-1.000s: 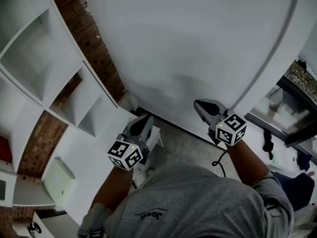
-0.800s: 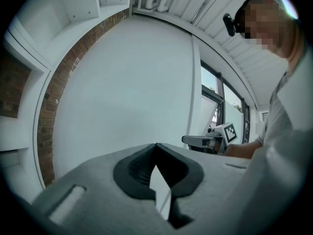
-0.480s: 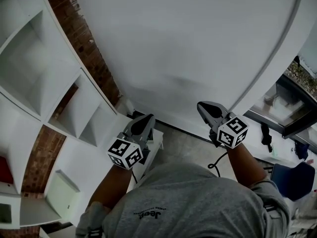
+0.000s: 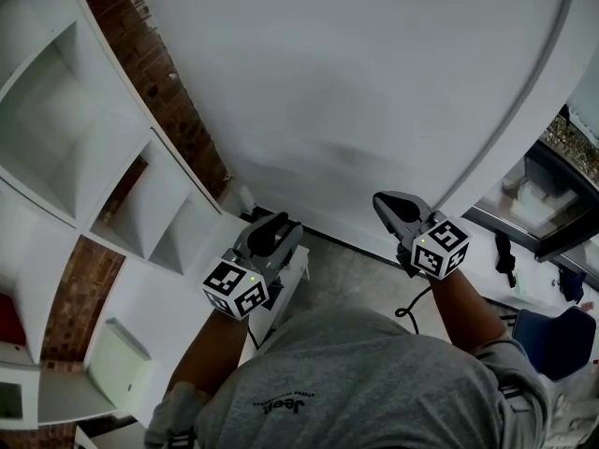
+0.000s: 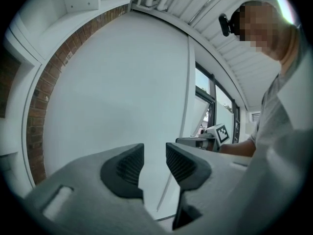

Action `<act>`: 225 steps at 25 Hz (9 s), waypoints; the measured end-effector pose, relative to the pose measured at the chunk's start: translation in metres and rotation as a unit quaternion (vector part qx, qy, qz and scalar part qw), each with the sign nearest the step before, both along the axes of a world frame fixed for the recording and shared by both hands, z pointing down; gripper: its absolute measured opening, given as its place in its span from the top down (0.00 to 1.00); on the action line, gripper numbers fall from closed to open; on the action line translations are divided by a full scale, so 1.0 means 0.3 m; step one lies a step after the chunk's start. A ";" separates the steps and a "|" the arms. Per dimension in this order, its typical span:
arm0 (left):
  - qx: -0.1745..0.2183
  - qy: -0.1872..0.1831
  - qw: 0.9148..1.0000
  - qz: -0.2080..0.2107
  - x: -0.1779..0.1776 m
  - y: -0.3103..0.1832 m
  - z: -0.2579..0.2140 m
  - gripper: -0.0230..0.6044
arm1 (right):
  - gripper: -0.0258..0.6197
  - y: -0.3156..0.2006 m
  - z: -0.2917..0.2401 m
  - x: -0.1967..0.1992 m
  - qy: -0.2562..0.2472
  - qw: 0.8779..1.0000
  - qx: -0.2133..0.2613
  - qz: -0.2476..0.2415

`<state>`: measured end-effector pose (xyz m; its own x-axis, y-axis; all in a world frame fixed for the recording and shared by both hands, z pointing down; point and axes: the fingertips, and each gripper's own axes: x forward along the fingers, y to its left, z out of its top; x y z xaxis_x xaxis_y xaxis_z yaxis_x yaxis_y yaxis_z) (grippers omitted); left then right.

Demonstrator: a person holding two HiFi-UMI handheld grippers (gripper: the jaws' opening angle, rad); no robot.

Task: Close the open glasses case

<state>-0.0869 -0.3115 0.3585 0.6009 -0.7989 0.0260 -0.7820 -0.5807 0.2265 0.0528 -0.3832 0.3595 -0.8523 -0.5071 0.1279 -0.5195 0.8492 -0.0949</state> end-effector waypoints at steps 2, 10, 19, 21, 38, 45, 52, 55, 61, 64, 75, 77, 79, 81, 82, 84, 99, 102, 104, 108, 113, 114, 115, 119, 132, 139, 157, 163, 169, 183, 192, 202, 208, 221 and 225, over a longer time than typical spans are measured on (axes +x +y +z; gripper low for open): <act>0.003 -0.021 1.000 0.009 0.004 0.002 0.011 0.71 | 0.95 -0.002 0.006 -0.003 0.002 1.000 -0.001 -0.004; -0.003 -0.087 0.996 0.000 -0.073 -0.006 0.102 0.62 | 0.95 -0.032 0.054 -0.063 0.018 1.000 -0.006 -0.024; -0.035 -0.145 0.989 0.018 -0.202 -0.026 0.312 0.55 | 0.95 -0.054 0.180 -0.235 0.041 0.997 -0.026 -0.064; -0.047 -0.169 0.984 0.031 -0.226 -0.021 0.383 0.53 | 0.95 -0.053 0.216 -0.276 0.046 0.996 -0.033 -0.074; -0.118 -0.305 0.939 0.110 -0.429 -0.035 0.955 0.34 | 0.95 0.007 0.588 -0.530 0.088 0.983 -0.105 -0.118; -0.121 -0.379 0.908 0.135 -0.470 -0.068 1.126 0.25 | 0.95 0.011 0.670 -0.550 0.102 0.980 -0.118 -0.122; -0.123 -0.432 0.881 0.148 -0.483 -0.092 1.232 0.24 | 0.95 0.005 0.705 -0.551 0.106 0.979 -0.126 -0.120; -0.124 -0.434 0.879 0.156 -0.475 -0.093 1.247 0.24 | 0.95 0.001 0.709 -0.549 0.104 0.979 -0.128 -0.119; -0.131 -0.442 0.871 0.170 -0.459 -0.079 1.283 0.24 | 0.95 -0.002 0.722 -0.542 0.103 0.979 -0.131 -0.117; -0.134 -0.447 0.868 0.172 -0.460 -0.079 1.293 0.23 | 0.95 0.001 0.726 -0.539 0.103 0.979 -0.132 -0.118; -0.139 -0.449 0.867 0.166 -0.452 -0.060 1.297 0.33 | 0.95 0.020 0.728 -0.532 0.106 0.978 -0.135 -0.121; -0.139 -0.450 0.867 0.164 -0.452 -0.059 1.297 0.34 | 0.95 0.022 0.728 -0.531 0.107 0.978 -0.135 -0.121; -0.139 -0.451 0.867 0.161 -0.450 -0.056 1.297 0.35 | 0.95 0.024 0.725 -0.529 0.107 0.978 -0.134 -0.120; -0.139 -0.452 0.867 0.158 -0.450 -0.052 1.296 0.36 | 0.95 0.025 0.721 -0.529 0.106 0.978 -0.133 -0.120; -0.138 -0.453 0.867 0.156 -0.450 -0.051 1.295 0.37 | 0.95 0.025 0.718 -0.530 0.105 0.978 -0.133 -0.120; -0.138 -0.454 0.867 0.153 -0.448 -0.046 1.296 0.38 | 0.95 0.026 0.714 -0.531 0.104 0.979 -0.132 -0.120; -0.143 -0.463 0.863 0.145 -0.441 -0.030 1.299 0.46 | 0.95 0.041 0.703 -0.515 0.104 0.979 -0.130 -0.119; -0.144 -0.465 0.862 0.144 -0.440 -0.029 1.299 0.47 | 0.95 0.040 0.697 -0.510 0.103 0.979 -0.129 -0.118; -0.146 -0.467 0.860 0.144 -0.440 -0.027 1.300 0.47 | 0.95 0.041 0.694 -0.508 0.102 0.979 -0.129 -0.117; -0.147 -0.472 0.857 0.142 -0.440 -0.024 1.300 0.50 | 0.95 0.045 0.688 -0.503 0.102 0.980 -0.128 -0.117; -0.148 -0.483 0.852 0.139 -0.444 -0.011 1.298 0.54 | 0.95 0.049 0.681 -0.496 0.100 0.980 -0.127 -0.117; -0.149 -0.485 0.850 0.140 -0.447 -0.005 1.298 0.57 | 0.95 0.049 0.678 -0.495 0.100 0.980 -0.127 -0.117; -0.153 -0.486 0.848 0.144 -0.449 0.004 1.299 0.60 | 0.95 0.050 0.674 -0.495 0.099 0.980 -0.127 -0.117; -0.183 -0.476 0.843 0.171 -0.448 0.057 1.313 0.67 | 0.95 0.054 0.662 -0.489 0.096 0.981 -0.125 -0.116; -0.208 -0.456 0.850 0.164 -0.447 0.052 1.310 0.70 | 0.95 0.057 0.623 -0.468 0.090 0.983 -0.119 -0.110; -0.225 -0.388 0.880 0.157 -0.425 0.034 1.198 0.62 | 0.95 0.051 0.565 -0.439 0.086 0.985 -0.108 -0.105; -0.089 -0.178 0.979 0.034 -0.201 -0.095 0.433 0.77 | 0.95 0.012 0.285 -0.239 0.058 0.994 -0.054 -0.072; -0.036 -0.118 0.992 0.019 -0.120 -0.109 0.195 0.81 | 0.95 -0.010 0.183 -0.156 0.044 0.997 -0.032 -0.054; -0.001 -0.037 0.999 0.019 -0.040 -0.099 0.007 0.95 | 0.95 -0.019 0.079 -0.097 0.023 0.999 -0.012 -0.038; -0.013 0.057 0.998 0.004 -0.049 -0.113 -0.117 0.97 | 0.95 -0.036 -0.040 -0.048 0.006 1.000 -0.001 -0.020; -0.002 0.041 0.999 -0.004 -0.062 -0.112 -0.124 0.97 | 0.95 -0.040 -0.033 -0.062 0.012 1.000 0.001 -0.025; 0.007 0.025 1.000 -0.006 -0.070 -0.094 -0.125 0.97 | 0.95 -0.031 -0.024 -0.073 0.019 0.999 0.003 -0.027; 0.010 0.019 1.000 -0.002 -0.065 -0.083 -0.127 0.97 | 0.95 -0.025 -0.024 -0.074 0.025 0.999 0.002 -0.029; 0.012 0.018 1.000 -0.002 -0.066 -0.073 -0.120 0.97 | 0.95 -0.016 -0.011 -0.082 0.029 0.999 0.000 -0.035; 0.011 0.020 1.000 -0.002 -0.069 -0.067 -0.120 0.97 | 0.95 -0.011 -0.011 -0.088 0.029 0.999 0.001 -0.036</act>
<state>-0.1076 -0.3317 0.3224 0.5987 -0.8008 -0.0160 -0.7744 -0.5838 0.2439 0.0263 -0.3866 0.3561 -0.8776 -0.4451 0.1778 -0.4617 0.8847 -0.0641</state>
